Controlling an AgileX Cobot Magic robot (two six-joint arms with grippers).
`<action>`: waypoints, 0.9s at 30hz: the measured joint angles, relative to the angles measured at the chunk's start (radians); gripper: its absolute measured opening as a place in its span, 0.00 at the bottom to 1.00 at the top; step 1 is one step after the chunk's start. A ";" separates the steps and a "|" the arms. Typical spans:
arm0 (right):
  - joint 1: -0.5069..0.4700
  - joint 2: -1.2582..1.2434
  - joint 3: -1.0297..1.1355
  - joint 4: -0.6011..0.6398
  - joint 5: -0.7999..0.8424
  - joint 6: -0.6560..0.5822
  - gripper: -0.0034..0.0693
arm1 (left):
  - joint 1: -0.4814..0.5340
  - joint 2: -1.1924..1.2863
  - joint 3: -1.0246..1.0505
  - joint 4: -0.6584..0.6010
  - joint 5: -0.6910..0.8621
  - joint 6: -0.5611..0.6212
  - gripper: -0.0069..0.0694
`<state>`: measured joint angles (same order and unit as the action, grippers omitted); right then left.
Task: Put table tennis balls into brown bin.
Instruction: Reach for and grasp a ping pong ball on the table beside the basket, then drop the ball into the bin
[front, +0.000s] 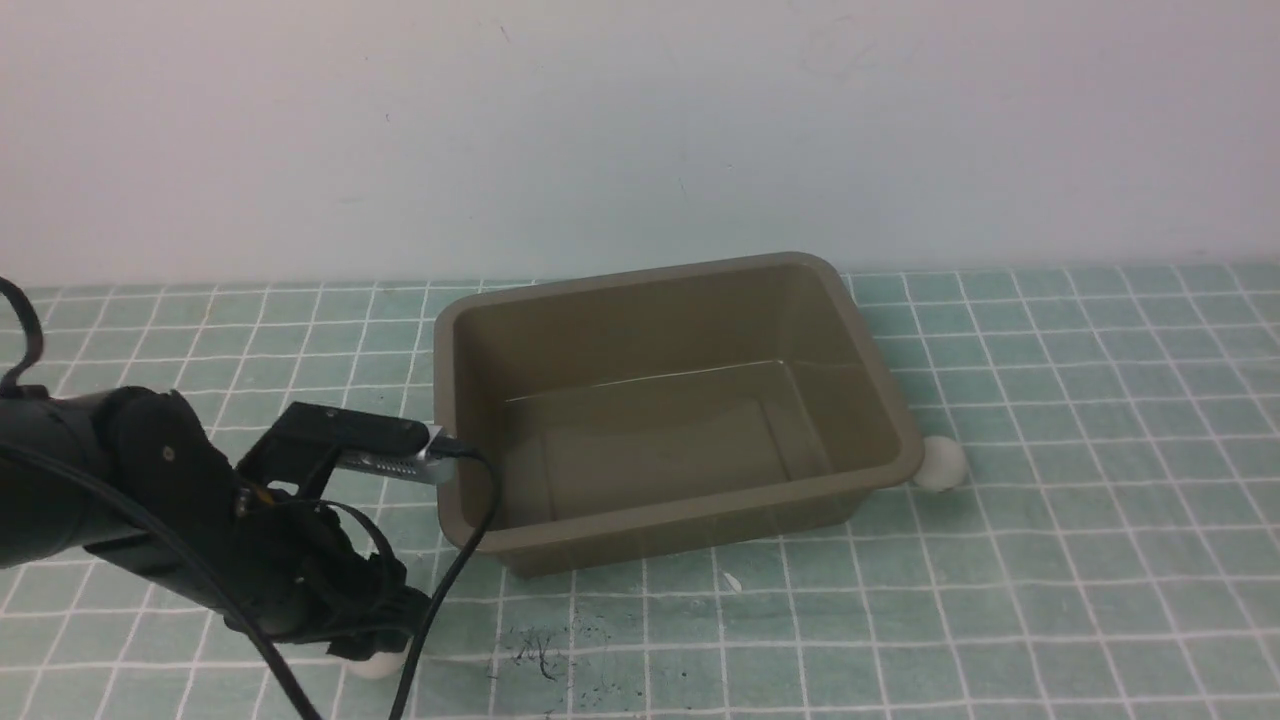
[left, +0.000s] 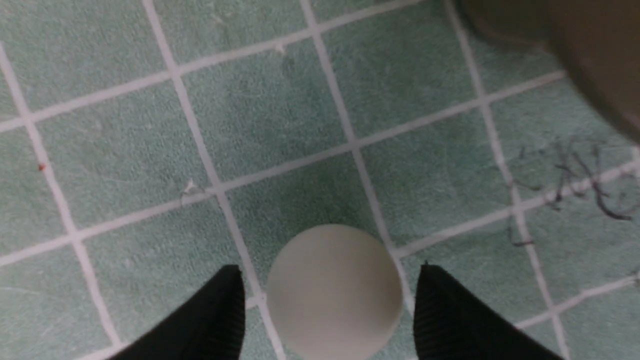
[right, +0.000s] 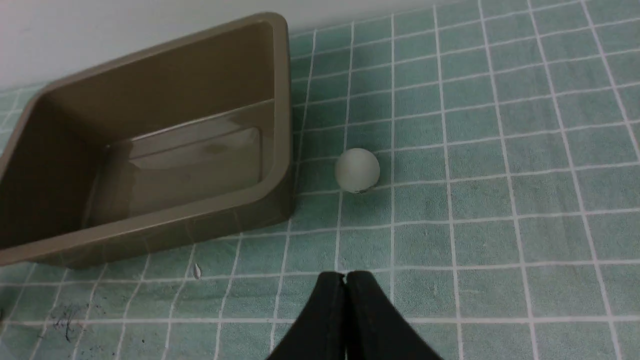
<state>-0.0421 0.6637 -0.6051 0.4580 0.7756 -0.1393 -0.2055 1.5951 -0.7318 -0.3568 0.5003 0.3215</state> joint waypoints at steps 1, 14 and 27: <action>0.000 0.049 -0.040 -0.002 0.019 0.000 0.03 | 0.000 0.023 -0.002 0.000 0.000 -0.008 0.66; 0.000 0.658 -0.440 -0.046 0.128 0.007 0.28 | -0.003 -0.172 -0.260 0.119 0.296 -0.162 0.54; 0.117 1.253 -0.713 -0.054 0.097 -0.026 0.83 | -0.151 0.118 -0.499 0.003 0.166 -0.081 0.72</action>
<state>0.0750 1.9168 -1.3179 0.4037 0.8721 -0.1652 -0.3563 1.7128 -1.2308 -0.3539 0.6658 0.2403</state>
